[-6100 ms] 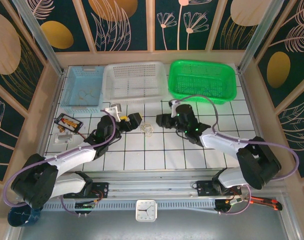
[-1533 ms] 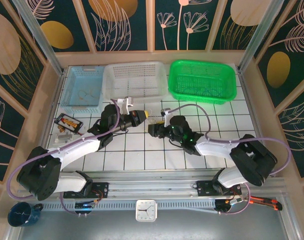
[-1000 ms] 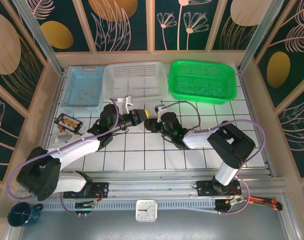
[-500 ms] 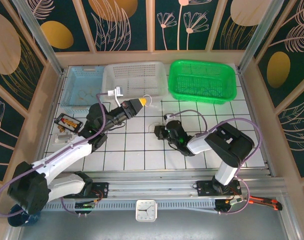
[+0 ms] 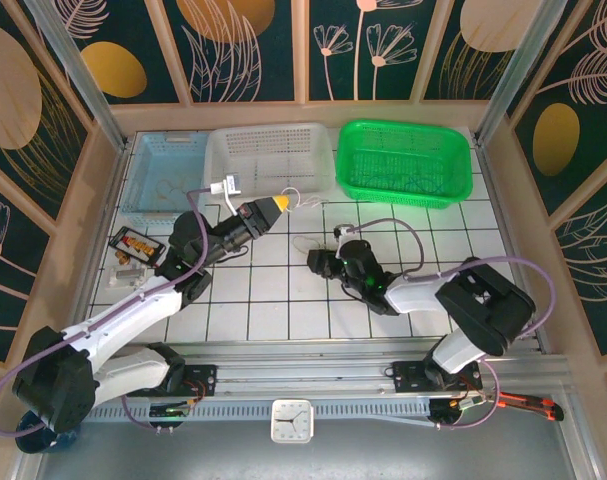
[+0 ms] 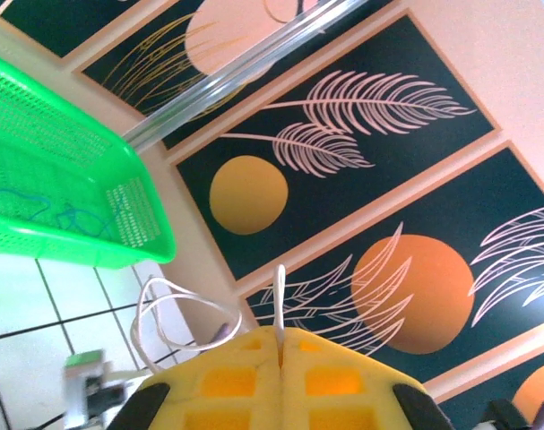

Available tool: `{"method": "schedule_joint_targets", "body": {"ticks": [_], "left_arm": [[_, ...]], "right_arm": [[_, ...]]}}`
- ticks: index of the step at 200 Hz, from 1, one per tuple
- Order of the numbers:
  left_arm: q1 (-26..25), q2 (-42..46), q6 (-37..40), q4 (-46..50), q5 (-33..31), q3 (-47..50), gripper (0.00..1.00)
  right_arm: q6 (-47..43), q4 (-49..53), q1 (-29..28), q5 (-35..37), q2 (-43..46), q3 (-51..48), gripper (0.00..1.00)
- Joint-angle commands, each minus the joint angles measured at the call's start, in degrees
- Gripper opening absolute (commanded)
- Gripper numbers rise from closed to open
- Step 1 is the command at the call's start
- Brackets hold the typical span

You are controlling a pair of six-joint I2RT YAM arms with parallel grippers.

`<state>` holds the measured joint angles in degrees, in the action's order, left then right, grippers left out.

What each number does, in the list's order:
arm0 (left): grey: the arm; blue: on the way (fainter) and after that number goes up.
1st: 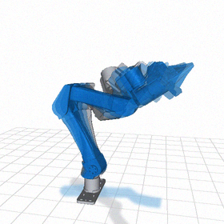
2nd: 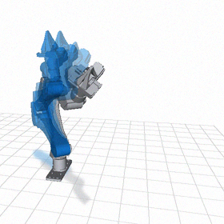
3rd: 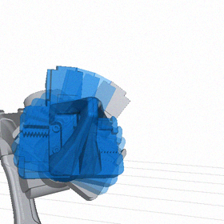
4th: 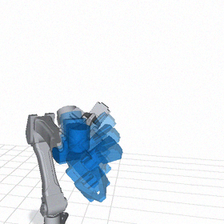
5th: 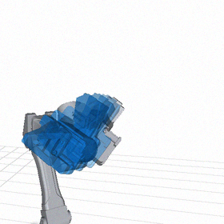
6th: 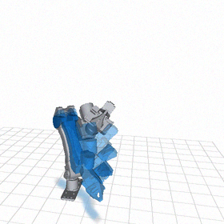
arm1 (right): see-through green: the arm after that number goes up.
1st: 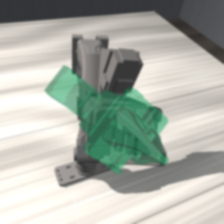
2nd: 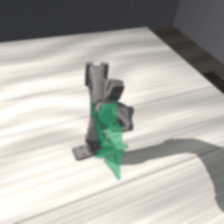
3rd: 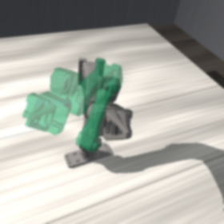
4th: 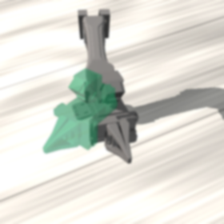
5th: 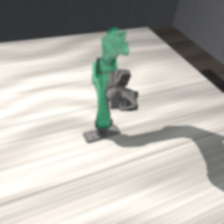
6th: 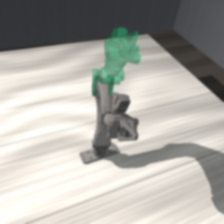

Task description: Untangle the cables

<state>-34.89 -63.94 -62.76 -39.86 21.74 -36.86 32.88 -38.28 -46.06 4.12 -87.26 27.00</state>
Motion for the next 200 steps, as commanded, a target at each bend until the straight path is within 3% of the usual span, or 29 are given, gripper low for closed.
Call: {"method": "schedule_joint_targets", "body": {"ticks": [1, 89, 126, 170, 200], "left_arm": [[-0.4, 0.4, 2.6, -1.2, -1.2, 1.7, 0.0], [-0.4, -0.3, 11.1, -2.2, -1.3, 8.4, 0.0], [-0.4, -1.4, 11.7, -4.4, -0.1, 10.0, 0.0], [-0.4, -3.1, 12.1, -4.1, 0.8, 9.3, 0.0], [-0.4, -3.8, 12.1, -4.2, 0.9, 8.8, 0.0]], "right_arm": [[-2.1, 5.4, 0.5, 1.2, 3.6, 1.8, 0.52], [-3.3, 15.8, 5.4, 0.4, 17.0, 3.2, 0.52], [-4.4, 18.2, 7.6, -2.9, 21.5, 4.6, 0.53], [-8.9, 18.7, 7.7, -13.1, 23.0, 8.0, 0.56], [-10.7, 19.6, 7.9, -14.9, 23.5, 10.4, 0.59]]}}
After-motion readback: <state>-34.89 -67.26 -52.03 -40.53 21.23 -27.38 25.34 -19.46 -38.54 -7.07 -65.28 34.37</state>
